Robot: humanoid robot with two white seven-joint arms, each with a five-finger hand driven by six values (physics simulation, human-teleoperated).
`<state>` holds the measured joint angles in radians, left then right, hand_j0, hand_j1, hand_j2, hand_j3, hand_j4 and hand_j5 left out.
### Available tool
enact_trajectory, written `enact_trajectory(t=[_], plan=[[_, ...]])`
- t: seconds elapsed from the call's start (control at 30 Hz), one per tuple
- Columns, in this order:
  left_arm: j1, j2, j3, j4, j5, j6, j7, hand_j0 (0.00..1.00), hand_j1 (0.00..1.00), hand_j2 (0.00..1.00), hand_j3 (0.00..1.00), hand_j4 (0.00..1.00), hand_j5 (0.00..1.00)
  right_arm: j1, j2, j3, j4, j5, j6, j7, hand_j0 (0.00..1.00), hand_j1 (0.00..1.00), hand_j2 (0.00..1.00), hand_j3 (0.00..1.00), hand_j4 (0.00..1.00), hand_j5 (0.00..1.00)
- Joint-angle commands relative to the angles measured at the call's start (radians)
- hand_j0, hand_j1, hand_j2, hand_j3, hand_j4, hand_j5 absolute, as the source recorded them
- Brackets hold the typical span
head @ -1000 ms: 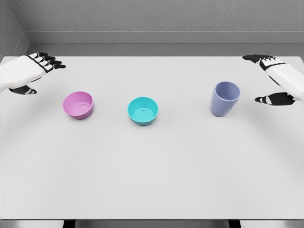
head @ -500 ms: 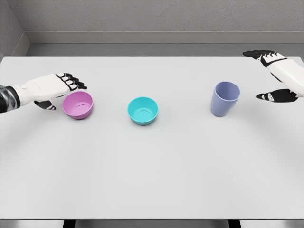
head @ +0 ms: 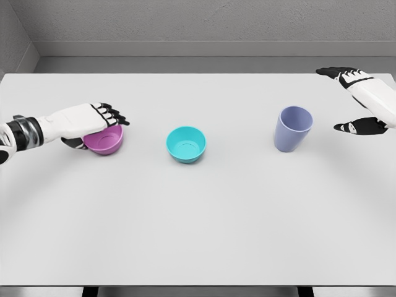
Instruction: Stacking bowl and cup with both arms
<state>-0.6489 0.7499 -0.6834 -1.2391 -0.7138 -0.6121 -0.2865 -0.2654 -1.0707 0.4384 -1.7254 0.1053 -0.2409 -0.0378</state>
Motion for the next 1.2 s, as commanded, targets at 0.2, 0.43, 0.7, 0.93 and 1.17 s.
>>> enact_trajectory(t=[0.2,0.43,0.7,0.93,1.17], plan=[[0.000,0.002,-0.013,-0.022,0.008,0.001,0.000,1.00,1.00,1.00,1.00,1.00,1.00,0.000,-0.002,-0.001,0.000,-0.002,0.000,-0.001,1.00,1.00,1.00,1.00,1.00,1.00],[0.000,0.002,-0.013,-0.031,0.011,0.001,0.001,1.00,1.00,1.00,1.00,1.00,1.00,0.002,0.000,0.000,-0.002,-0.002,0.000,-0.001,1.00,1.00,1.00,1.00,1.00,1.00],[0.000,0.003,-0.013,-0.039,0.013,0.001,0.001,1.00,1.00,1.00,1.00,1.00,1.00,0.002,0.000,0.000,-0.002,-0.002,0.000,-0.001,1.00,1.00,1.00,1.00,1.00,1.00],[0.002,0.006,-0.013,-0.039,0.020,0.001,0.001,0.82,0.82,0.82,0.82,0.82,0.82,0.002,0.000,0.002,-0.002,-0.002,0.000,-0.001,1.00,1.00,1.00,1.00,1.00,1.00],[0.002,0.008,-0.013,-0.039,0.019,0.001,0.001,0.69,0.69,0.69,0.69,0.69,0.69,0.002,0.000,0.002,0.000,-0.002,0.000,-0.001,1.00,1.00,1.00,1.00,1.00,1.00]])
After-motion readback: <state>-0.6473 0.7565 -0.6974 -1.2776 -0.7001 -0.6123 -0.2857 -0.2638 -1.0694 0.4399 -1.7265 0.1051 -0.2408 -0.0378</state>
